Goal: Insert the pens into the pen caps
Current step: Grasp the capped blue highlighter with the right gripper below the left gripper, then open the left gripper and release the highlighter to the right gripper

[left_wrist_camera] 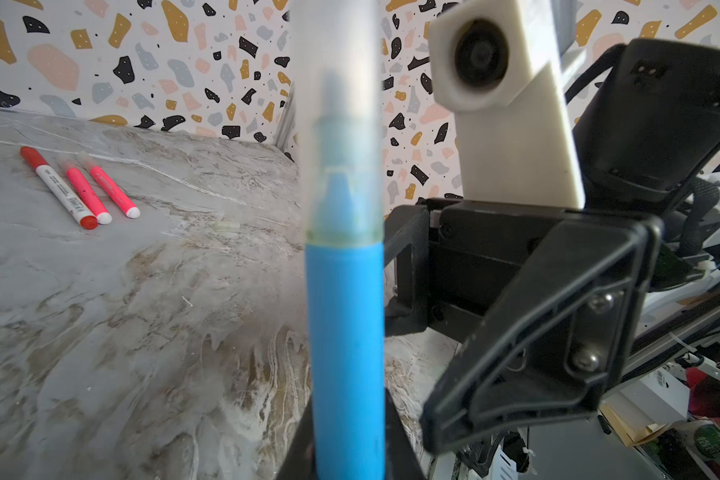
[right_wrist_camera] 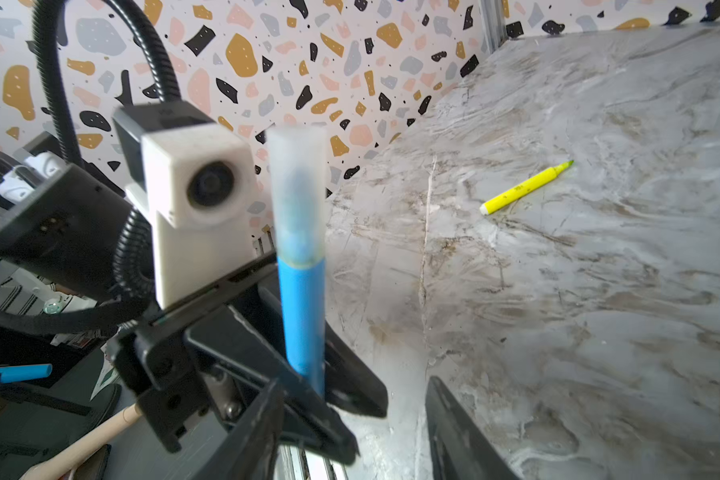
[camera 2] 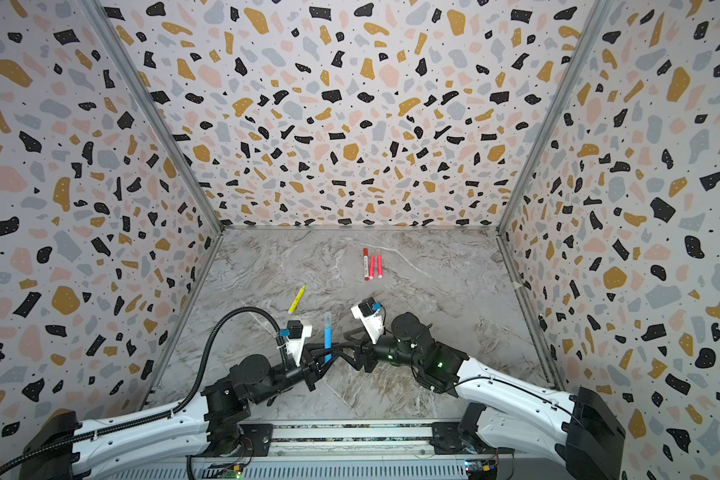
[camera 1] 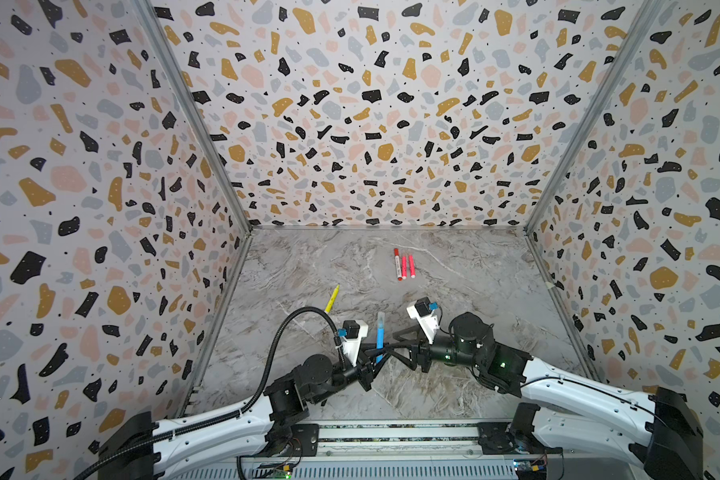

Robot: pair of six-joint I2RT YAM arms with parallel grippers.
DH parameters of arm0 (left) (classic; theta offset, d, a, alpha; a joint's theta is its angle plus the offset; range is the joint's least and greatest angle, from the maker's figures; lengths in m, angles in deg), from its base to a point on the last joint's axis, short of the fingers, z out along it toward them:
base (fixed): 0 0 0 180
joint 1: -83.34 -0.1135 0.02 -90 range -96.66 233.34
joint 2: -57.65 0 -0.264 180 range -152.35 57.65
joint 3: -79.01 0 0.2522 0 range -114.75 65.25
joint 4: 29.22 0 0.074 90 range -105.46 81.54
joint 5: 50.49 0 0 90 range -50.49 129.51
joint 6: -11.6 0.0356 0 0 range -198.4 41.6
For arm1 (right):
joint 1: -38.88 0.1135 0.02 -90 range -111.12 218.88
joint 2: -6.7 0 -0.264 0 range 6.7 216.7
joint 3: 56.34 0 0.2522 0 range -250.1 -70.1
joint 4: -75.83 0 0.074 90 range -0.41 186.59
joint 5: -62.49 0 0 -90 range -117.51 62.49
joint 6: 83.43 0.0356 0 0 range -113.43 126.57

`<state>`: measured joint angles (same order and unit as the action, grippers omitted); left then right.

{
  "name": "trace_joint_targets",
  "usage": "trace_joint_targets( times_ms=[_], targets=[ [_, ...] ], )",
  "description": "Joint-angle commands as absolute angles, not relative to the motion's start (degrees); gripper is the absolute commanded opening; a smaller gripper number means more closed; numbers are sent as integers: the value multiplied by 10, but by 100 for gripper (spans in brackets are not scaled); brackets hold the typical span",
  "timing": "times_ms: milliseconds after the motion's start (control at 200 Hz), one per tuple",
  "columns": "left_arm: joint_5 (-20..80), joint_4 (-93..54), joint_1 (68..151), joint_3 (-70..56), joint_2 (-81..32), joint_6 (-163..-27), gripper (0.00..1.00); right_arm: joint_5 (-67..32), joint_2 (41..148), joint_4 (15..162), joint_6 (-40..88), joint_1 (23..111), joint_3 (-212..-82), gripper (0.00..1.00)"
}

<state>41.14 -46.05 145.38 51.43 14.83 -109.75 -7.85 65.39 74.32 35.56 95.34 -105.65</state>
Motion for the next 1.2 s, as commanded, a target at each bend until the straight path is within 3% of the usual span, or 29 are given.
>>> trace_joint_targets(
  times_ms=[0, 235, 446, 611, 641, 696, 751, 951, 1192],
  targets=[
    [402, -504, 1452, 519, 149, -1103, 0, -65, 668, 717, 343, 952, -1092, 54],
    [399, -512, 1452, 518, 149, -1105, 0, -32, 714, 693, 354, 956, -1108, 46],
    [402, -507, 1453, 516, 145, -1100, 0, -35, 728, 699, 354, 959, -1112, 15],
    [418, -494, 1452, 517, 149, -1103, 0, -72, 729, 713, 363, 951, -1115, 8],
    [434, -479, 1452, 514, 148, -1104, 12, -73, 731, 714, 366, 948, -1116, 8],
    [479, -437, 1452, 504, 149, -1109, 45, -87, 737, 724, 368, 940, -1122, 8],
    [531, -395, 1452, 497, 150, -1115, 58, -104, 749, 751, 365, 928, -1137, 8],
    [646, -282, 1452, 488, 178, -1146, 63, -109, 850, 871, 338, 839, -1234, 8],
    [655, -248, 1452, 515, 233, -1183, 63, -157, 1043, 989, 266, 789, -1415, 8]
  ],
)
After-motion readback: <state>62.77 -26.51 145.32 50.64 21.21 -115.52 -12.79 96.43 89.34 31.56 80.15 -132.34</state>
